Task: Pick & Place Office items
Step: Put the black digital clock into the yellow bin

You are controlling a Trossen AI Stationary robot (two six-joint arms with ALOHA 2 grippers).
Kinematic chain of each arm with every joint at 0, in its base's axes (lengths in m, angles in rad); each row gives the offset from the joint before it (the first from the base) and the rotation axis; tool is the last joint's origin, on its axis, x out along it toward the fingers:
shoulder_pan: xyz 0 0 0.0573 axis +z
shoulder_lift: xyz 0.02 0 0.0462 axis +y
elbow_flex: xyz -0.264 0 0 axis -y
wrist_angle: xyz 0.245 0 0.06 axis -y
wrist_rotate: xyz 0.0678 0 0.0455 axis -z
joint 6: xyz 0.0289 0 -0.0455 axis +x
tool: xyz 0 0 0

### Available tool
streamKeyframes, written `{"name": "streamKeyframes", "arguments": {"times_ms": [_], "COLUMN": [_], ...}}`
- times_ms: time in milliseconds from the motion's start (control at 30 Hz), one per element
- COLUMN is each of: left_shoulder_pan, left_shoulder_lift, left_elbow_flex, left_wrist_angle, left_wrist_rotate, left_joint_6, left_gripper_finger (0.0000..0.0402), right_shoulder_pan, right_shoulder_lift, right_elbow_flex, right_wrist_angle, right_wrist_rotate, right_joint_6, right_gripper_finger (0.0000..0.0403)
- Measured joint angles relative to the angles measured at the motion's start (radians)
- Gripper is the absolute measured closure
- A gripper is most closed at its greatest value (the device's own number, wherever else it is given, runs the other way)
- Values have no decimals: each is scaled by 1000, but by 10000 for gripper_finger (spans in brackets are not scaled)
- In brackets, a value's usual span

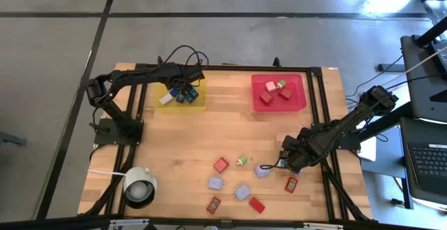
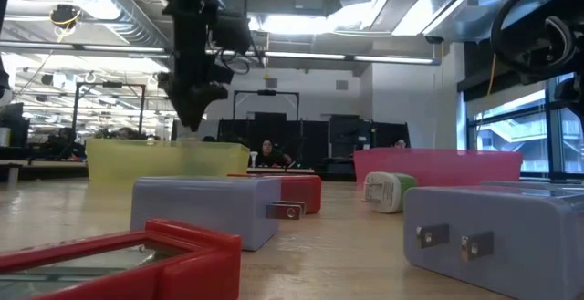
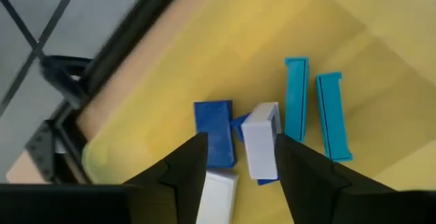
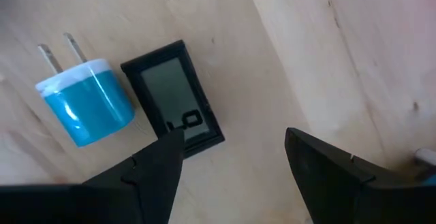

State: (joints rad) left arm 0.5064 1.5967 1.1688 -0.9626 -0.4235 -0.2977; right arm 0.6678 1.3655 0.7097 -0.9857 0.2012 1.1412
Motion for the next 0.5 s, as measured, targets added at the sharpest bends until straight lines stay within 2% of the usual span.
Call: {"name": "streamKeyframes", "arguments": {"times_ms": [300, 500], "left_shoulder_pan": [-5, -24], "left_shoulder_lift": [0, 0], "left_elbow_flex": [173, 211], "left_wrist_angle": [-169, -201], "left_wrist_rotate": [6, 6], "left_joint_6": [-23, -24], "left_gripper_finger": [205, 202], "right_shoulder_pan": [0, 0], "right_shoulder_lift": [0, 0], "right_elbow_flex": [0, 0], "right_wrist_angle": [84, 96], "right_wrist_rotate": [-11, -10], "right_joint_6": [-61, -129], "right_gripper_finger": [145, 145]}}
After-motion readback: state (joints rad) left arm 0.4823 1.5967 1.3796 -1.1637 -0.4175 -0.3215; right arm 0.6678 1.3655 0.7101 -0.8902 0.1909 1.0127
